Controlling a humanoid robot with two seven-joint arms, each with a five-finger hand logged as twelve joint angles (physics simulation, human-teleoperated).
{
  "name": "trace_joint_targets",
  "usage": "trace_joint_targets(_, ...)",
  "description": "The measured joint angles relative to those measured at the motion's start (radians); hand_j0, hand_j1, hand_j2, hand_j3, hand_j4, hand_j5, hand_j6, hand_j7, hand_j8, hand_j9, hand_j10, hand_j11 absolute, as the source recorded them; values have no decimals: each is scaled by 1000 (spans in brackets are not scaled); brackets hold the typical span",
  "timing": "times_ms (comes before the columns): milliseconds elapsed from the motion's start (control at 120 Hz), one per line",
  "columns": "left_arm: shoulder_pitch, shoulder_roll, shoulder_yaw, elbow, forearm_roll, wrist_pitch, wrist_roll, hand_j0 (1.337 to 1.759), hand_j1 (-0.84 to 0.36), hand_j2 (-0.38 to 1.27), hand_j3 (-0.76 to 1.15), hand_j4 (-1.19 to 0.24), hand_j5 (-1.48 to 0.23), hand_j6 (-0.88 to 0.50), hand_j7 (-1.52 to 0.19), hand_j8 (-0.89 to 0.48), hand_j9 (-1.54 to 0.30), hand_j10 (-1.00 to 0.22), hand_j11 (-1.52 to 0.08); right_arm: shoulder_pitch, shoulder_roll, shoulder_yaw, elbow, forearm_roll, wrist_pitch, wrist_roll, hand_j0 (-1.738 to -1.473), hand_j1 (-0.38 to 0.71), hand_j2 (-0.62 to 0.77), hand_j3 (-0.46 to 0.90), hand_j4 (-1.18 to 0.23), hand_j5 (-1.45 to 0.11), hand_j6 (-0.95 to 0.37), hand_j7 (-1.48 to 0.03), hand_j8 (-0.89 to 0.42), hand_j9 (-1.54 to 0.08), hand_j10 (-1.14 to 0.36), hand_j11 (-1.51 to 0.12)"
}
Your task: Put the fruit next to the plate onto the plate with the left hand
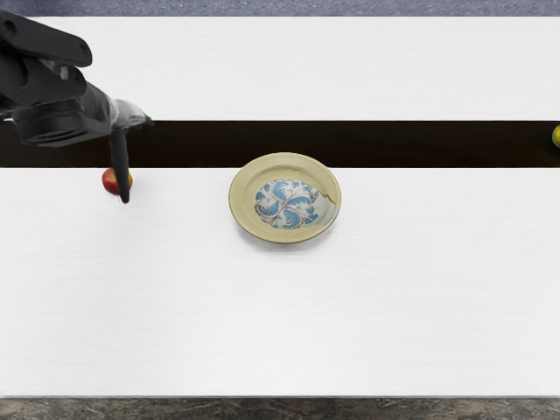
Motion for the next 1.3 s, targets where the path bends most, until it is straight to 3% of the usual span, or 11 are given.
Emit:
trace_joint_targets(267, 43, 15, 32, 4, -1, 133, 0, 1658, 344, 1, 0, -4, -5, -5, -5, -5, -5, -4, -5, 0, 0, 0, 0, 1, 0, 0, -1658, -329, -4, 0, -17, -22, -17, -22, -17, -22, -17, -22)
trace_joint_targets(358, 116, 7, 44, 5, -1, 191, 1, 1658, 343, 1, 0, -6, -7, -6, -7, -6, -7, -6, -7, 0, 0, 0, 0, 0, 0, 0, -1658, -329, -4, 0, -17, -22, -17, -22, -17, -22, -17, -22)
trace_joint_targets(658, 158, -25, 21, 8, -11, 268, 0, 1658, 337, 2, 0, -10, -13, -11, -13, -11, -13, -10, -13, 0, 0, 0, 0, 0, 0, 0, -1658, -329, -4, 0, -17, -22, -17, -22, -17, -22, -17, -22)
trace_joint_targets(1233, 235, -22, 20, 84, -12, 327, 0, 1658, 124, 38, 0, -189, -244, -189, -244, -189, -244, -188, -244, 0, 0, 0, 0, 1, 0, 0, -1658, -329, -4, 0, -17, -22, -17, -22, -17, -22, -17, -22)
trace_joint_targets(1300, 268, -23, 20, 103, -12, 327, 0, 1658, 115, 39, 0, -196, -254, -196, -254, -196, -254, -196, -254, 0, 0, 0, 0, 0, 0, 0, -1658, -329, -4, 0, -17, -22, -17, -22, -17, -22, -17, -22)
